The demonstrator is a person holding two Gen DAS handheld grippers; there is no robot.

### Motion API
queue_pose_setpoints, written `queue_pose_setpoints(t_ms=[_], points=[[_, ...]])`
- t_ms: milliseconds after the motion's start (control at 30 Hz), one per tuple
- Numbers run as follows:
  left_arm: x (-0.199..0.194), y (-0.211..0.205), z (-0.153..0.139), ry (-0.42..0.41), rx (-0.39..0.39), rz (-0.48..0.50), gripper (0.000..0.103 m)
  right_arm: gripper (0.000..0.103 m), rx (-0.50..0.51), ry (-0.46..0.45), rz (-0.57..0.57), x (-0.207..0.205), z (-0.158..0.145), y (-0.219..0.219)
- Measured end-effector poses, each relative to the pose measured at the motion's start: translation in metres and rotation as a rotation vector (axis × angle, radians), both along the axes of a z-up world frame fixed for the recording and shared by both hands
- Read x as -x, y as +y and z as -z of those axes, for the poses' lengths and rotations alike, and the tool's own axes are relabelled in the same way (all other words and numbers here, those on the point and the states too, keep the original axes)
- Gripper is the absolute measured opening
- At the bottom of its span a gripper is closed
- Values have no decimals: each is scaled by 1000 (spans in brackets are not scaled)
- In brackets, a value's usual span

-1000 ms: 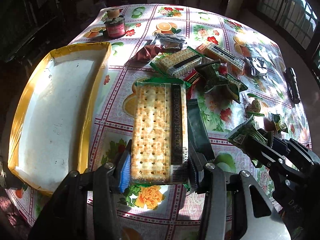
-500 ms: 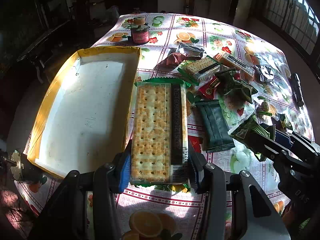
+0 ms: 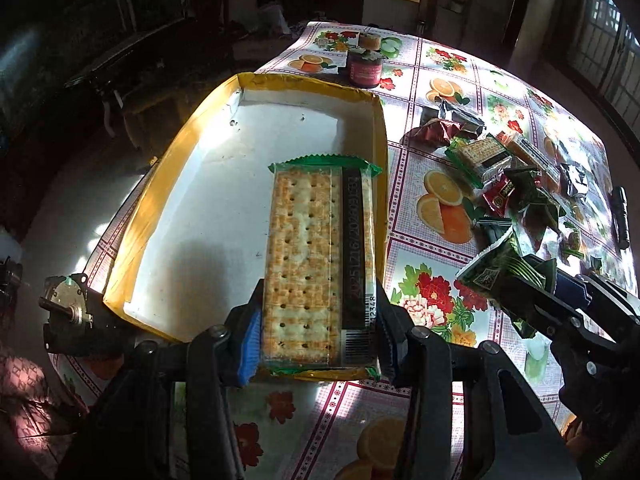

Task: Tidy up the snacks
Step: 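Carry the cracker pack with the left tool while the right tool carries the green bag, then release the cracker pack in the tray while the right tool releases the green bag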

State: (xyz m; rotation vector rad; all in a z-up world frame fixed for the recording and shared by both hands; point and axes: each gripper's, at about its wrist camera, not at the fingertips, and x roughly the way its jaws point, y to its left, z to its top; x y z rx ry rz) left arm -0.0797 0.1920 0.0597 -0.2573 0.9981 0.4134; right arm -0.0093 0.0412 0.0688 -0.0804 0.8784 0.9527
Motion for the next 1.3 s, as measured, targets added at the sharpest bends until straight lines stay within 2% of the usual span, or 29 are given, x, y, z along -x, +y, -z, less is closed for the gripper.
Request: queue_pose_setpoints(t_ms=[400, 600, 800, 900, 1100, 1233, 1300], points=[[10, 55, 15, 29, 33, -106, 49, 32, 25, -14, -121, 5, 0, 70], [11, 67, 21, 37, 50, -120, 48, 32, 50, -8, -156, 4, 6, 95], [7, 72, 27, 46, 34, -118, 48, 33, 92, -7, -182, -3, 15, 119], [5, 79, 35, 66, 60, -119, 48, 33, 114, 2, -193, -7, 22, 126], [2, 79, 41, 80, 39, -118, 48, 33, 161, 16, -204, -12, 38, 134], [2, 80, 41, 85, 38, -116, 48, 33, 164, 4, -206, -11, 36, 133], [3, 81, 39, 82, 48, -118, 49, 37, 162, -3, -201, -10, 34, 131]])
